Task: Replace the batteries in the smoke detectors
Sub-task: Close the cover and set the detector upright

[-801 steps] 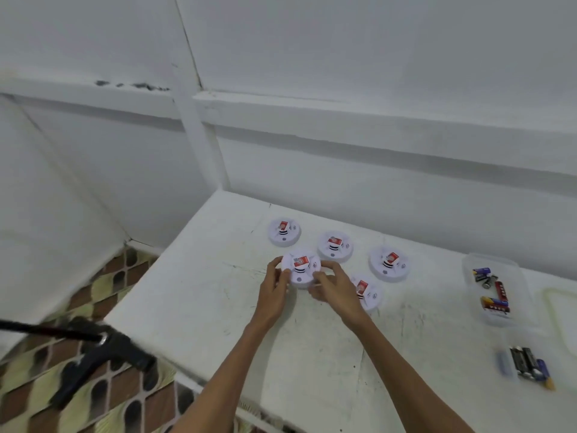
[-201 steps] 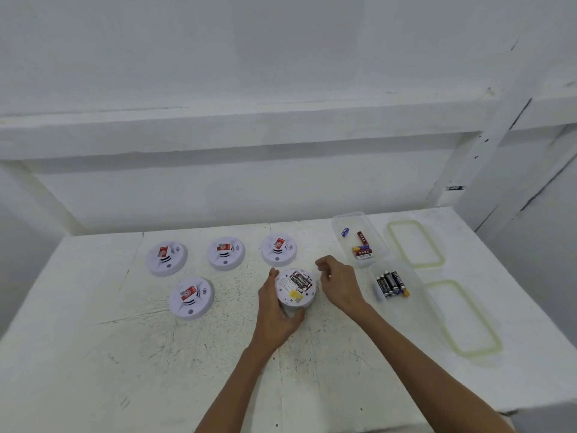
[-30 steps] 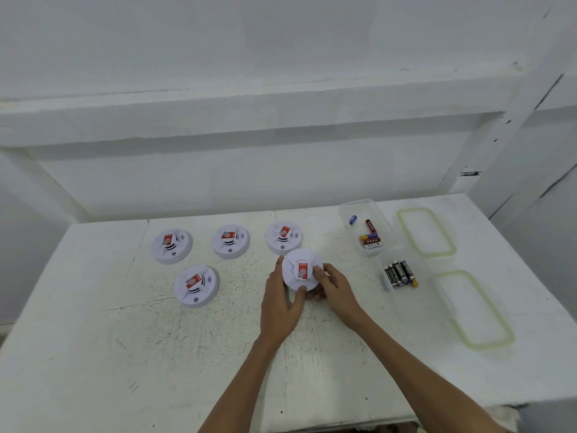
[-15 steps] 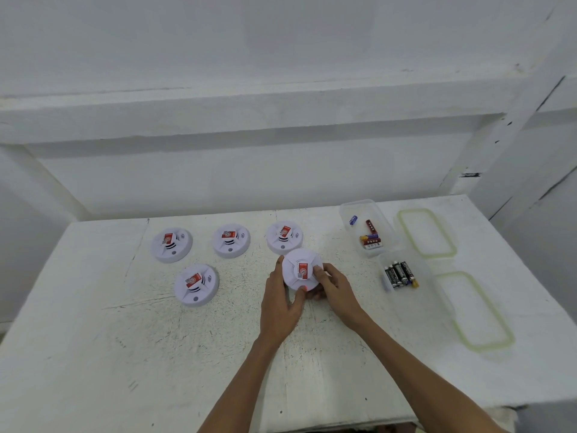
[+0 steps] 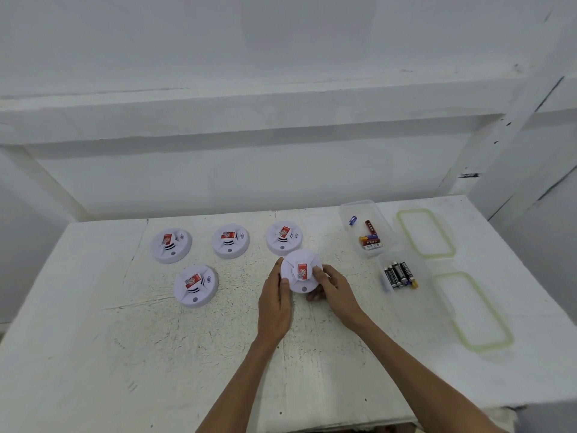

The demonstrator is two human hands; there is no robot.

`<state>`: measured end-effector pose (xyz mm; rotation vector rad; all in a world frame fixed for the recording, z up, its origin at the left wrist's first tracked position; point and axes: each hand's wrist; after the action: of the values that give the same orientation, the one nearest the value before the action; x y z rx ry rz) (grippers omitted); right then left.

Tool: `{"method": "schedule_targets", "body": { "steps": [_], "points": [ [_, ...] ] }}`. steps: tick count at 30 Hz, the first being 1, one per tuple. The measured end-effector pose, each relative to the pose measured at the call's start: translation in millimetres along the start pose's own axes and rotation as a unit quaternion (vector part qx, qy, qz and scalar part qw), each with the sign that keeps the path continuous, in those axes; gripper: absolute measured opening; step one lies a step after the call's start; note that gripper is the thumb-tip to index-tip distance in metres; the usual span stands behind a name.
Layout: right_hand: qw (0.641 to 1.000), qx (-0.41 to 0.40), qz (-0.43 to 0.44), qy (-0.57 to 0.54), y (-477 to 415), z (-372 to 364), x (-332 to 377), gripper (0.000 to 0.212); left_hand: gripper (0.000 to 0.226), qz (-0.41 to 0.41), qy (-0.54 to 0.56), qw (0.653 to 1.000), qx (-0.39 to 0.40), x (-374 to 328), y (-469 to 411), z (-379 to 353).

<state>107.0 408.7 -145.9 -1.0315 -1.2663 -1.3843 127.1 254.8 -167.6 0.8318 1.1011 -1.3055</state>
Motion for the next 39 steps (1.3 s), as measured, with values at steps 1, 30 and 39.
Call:
{"method": "schedule_targets", "body": {
  "steps": [1, 30, 39],
  "points": [
    [1.0, 0.001, 0.0, 0.001, -0.2, 0.1, -0.4, 0.032, 0.041, -0.003, -0.002, 1.0, 0.0, 0.4, -0.3, 0.1],
    [1.0, -0.004, 0.0, 0.004, 0.2, 0.1, 0.2, 0.032, 0.043, -0.027, -0.01, 1.0, -0.007, 0.3, -1.2, 0.1],
    [1.0, -0.003, 0.002, 0.002, 2.2, 0.1, 1.7, 0.03, 0.042, -0.031, -0.01, 0.999, -0.01, 1.6, -1.1, 0.1]
  ]
}}
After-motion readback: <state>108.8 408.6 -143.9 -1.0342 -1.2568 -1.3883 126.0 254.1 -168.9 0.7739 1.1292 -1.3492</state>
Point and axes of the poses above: each hand's wrist, its own y-axis away from the middle knuckle, its own z-axis out of the back of the hand, x = y × z, and after that the axes turned 1 degree about y, right-handed
